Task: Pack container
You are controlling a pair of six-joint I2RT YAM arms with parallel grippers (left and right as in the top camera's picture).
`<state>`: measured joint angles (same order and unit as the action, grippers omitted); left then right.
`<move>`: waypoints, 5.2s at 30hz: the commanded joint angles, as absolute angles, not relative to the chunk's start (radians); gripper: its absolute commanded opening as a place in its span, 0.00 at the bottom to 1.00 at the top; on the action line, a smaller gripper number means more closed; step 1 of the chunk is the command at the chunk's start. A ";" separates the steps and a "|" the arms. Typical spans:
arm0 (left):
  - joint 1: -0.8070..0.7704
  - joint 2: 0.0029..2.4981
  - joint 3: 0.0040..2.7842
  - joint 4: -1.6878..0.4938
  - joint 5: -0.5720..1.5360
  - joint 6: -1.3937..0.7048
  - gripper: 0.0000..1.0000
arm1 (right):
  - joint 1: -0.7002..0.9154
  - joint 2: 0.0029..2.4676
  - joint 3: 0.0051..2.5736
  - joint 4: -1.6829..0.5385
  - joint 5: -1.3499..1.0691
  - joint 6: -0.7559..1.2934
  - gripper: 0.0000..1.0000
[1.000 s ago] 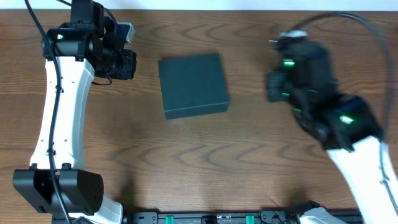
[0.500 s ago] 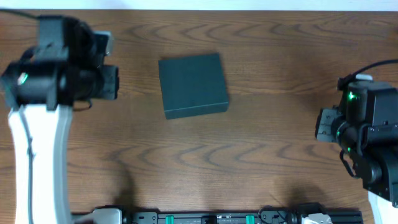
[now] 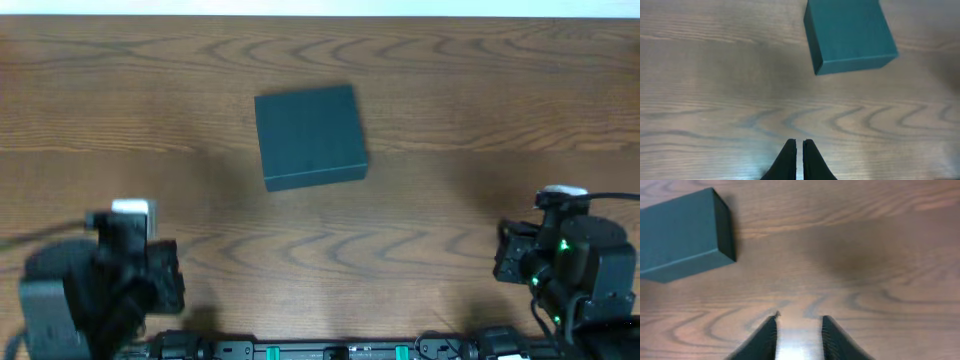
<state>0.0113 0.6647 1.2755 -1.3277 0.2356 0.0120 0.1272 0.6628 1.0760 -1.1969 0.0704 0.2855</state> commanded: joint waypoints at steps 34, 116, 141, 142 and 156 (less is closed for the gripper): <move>0.017 0.654 0.881 -0.884 0.242 -0.065 0.99 | 0.118 0.801 0.774 -0.710 0.176 0.437 0.99; 0.017 0.654 0.881 -0.884 0.242 -0.065 0.98 | 0.102 0.142 0.062 0.084 0.010 0.174 0.99; 0.017 0.654 0.881 -0.884 0.242 -0.065 0.98 | 0.057 0.006 0.006 -0.075 -0.004 0.025 0.99; 0.017 0.654 0.881 -0.884 0.242 -0.065 0.98 | 0.057 0.006 0.006 -0.075 -0.004 0.025 0.99; 0.017 0.654 0.881 -0.884 0.242 -0.065 0.99 | 0.052 0.006 0.006 -0.074 -0.008 0.028 0.99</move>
